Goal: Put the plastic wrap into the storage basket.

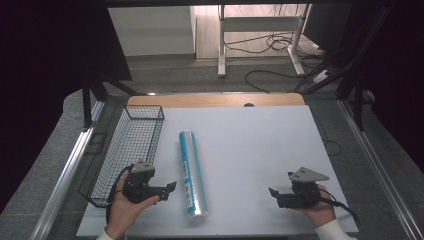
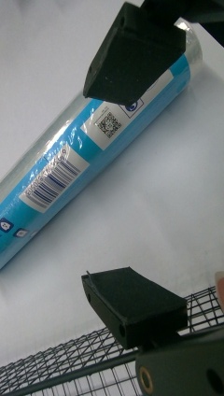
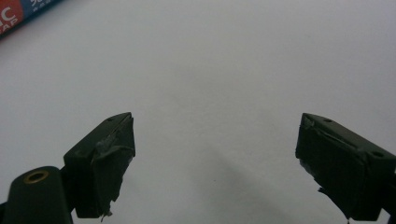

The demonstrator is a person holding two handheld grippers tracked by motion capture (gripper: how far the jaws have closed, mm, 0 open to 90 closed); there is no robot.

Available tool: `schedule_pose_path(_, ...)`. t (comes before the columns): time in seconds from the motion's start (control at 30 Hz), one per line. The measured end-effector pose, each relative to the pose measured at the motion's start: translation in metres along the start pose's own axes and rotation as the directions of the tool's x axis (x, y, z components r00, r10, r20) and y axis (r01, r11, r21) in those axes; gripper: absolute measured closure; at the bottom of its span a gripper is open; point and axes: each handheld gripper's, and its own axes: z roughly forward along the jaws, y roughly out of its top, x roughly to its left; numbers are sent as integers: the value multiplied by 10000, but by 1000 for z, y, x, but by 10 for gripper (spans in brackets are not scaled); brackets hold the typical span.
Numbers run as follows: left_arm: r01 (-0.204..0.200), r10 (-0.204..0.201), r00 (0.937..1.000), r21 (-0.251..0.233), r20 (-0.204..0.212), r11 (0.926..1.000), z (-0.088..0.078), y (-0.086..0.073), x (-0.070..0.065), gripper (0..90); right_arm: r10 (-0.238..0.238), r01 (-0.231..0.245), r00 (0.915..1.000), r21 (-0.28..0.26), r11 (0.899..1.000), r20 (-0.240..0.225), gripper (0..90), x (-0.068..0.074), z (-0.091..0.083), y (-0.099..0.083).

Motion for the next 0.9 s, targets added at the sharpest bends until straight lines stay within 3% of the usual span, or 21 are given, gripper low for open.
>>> schedule_pose_path(0.3, 0, 0, 10000, -2, -65, 10000, -2, 2, 1, 109, 231, -231, 9997, 107, 9997, -49, 124, -1, 0, 1)
schedule_pose_path(0.4, -171, 171, 9999, -33, -2, 9998, -3, 3, -1, 110, 371, -371, 9993, 81, 9993, -23, 125, -2, -1, 1)
schedule_pose_path(0.77, -164, 164, 9999, -41, 27, 9999, -6, 12, -5, 105, 410, -410, 9992, 20, 9992, 21, 124, -2, -3, 1)
schedule_pose_path(0.9, -215, 215, 9998, -15, -19, 9998, -8, 17, -7, 100, 443, -440, 9987, -100, 9990, 250, 123, -2, -2, 1)
